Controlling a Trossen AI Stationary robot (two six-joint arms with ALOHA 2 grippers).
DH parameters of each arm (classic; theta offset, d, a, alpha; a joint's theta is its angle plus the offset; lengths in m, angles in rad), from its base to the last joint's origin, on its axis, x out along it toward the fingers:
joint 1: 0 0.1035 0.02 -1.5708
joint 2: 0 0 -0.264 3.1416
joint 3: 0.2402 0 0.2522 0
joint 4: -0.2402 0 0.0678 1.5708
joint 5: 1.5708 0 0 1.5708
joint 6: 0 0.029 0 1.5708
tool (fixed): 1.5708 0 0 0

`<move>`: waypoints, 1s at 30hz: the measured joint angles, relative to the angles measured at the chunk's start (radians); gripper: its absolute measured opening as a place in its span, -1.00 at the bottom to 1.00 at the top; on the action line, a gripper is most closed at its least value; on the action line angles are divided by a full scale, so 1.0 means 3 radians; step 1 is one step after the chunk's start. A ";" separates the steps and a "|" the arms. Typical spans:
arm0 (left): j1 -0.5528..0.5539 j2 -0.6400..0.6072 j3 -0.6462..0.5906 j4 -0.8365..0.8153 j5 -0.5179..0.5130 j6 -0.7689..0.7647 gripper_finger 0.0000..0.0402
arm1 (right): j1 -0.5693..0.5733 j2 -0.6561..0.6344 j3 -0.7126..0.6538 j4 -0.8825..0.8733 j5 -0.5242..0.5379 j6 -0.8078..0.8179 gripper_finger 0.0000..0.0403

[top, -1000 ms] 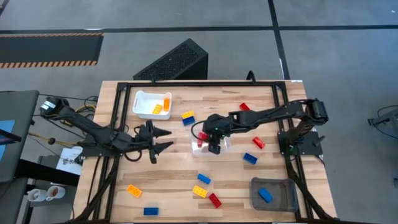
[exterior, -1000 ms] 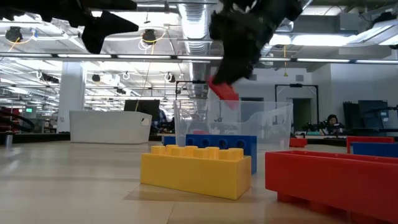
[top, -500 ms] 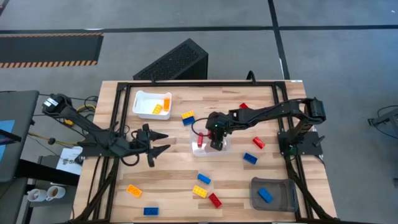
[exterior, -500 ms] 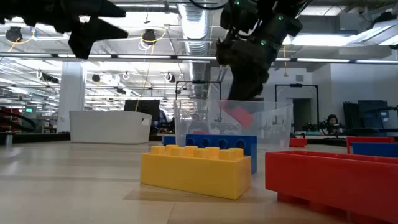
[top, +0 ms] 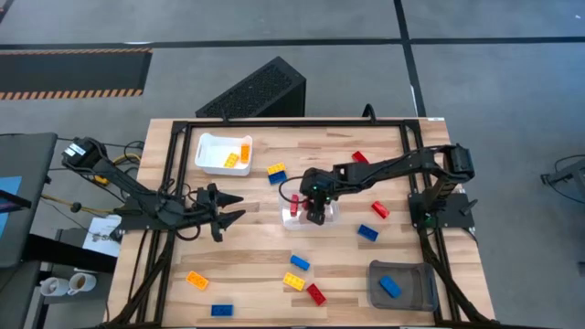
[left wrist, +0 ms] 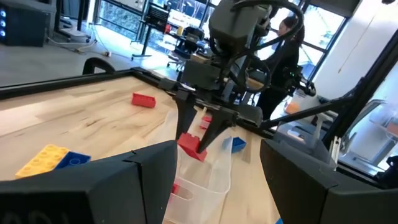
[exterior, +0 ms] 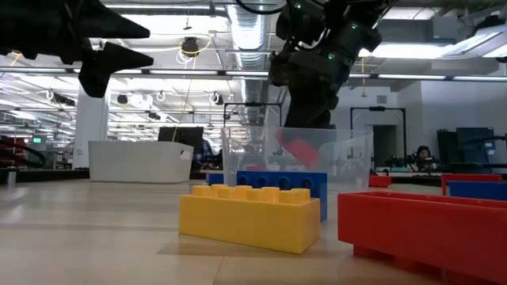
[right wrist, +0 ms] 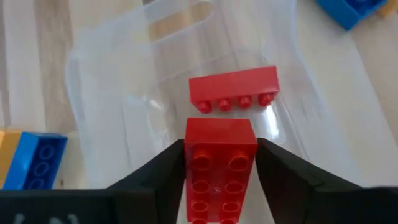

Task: Sort & place blocks by color
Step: Put the red game piece into the transparent bin, then put the blue game piece into the black bin

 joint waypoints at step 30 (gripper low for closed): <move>0.0000 -0.0001 0.0004 -0.0014 0.0175 -0.0128 0.06 | 0.0298 -0.0003 0.0648 -0.0739 -0.0095 -0.0205 0.19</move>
